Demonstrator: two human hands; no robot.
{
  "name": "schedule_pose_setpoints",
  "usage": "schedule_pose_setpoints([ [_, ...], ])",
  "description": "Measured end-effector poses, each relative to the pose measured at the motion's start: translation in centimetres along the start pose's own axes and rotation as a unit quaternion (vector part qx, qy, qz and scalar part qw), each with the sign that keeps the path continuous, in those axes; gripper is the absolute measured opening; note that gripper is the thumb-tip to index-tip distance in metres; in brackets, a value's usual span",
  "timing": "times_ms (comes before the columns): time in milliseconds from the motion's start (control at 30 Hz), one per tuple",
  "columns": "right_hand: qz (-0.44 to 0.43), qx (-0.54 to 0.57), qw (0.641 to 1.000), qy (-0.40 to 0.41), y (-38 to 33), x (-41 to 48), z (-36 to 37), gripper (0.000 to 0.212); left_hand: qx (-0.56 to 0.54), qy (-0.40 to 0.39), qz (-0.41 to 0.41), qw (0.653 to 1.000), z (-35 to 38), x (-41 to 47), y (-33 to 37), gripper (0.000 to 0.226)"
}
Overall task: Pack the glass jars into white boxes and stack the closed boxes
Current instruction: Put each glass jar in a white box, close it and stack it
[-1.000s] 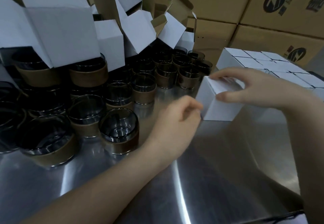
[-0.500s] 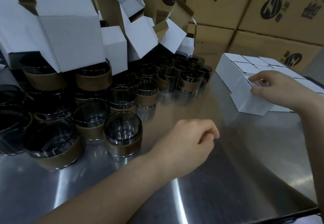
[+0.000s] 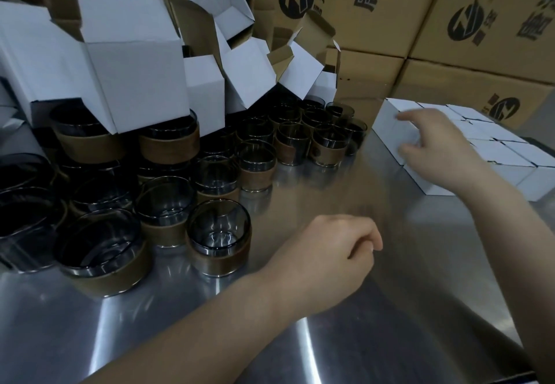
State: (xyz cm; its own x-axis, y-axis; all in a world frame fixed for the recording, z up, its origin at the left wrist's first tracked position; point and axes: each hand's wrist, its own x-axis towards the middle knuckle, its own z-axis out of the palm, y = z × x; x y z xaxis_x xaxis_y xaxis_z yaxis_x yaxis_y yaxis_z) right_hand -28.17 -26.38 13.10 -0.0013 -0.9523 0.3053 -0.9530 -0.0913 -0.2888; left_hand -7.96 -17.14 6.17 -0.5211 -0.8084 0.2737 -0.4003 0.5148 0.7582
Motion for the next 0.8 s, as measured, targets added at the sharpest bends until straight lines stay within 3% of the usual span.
schedule_pose_setpoints([
  [100,-0.123,0.108,0.987,0.001,-5.9,0.3,0.9,0.046,0.009,0.003,0.005,1.000,0.0,0.0,-0.2,0.020],
  [200,-0.175,0.170,0.969,-0.031,-11.1,2.1,2.0,0.052,0.015,-0.002,0.008,1.000,-0.1,0.0,-0.4,0.021],
  [467,-0.119,0.214,0.960,-0.137,-16.6,8.1,4.6,0.103,0.021,-0.012,0.001,1.000,-0.1,0.1,-0.4,0.019],
  [700,-0.133,0.253,0.954,-0.087,-16.4,8.9,6.6,0.107,0.013,0.002,0.017,1.000,-0.2,0.1,-0.3,0.017],
  [800,-0.146,0.260,0.952,-0.064,-15.4,8.4,6.2,0.097,0.019,0.021,0.023,0.999,-0.2,0.1,-0.2,0.017],
])
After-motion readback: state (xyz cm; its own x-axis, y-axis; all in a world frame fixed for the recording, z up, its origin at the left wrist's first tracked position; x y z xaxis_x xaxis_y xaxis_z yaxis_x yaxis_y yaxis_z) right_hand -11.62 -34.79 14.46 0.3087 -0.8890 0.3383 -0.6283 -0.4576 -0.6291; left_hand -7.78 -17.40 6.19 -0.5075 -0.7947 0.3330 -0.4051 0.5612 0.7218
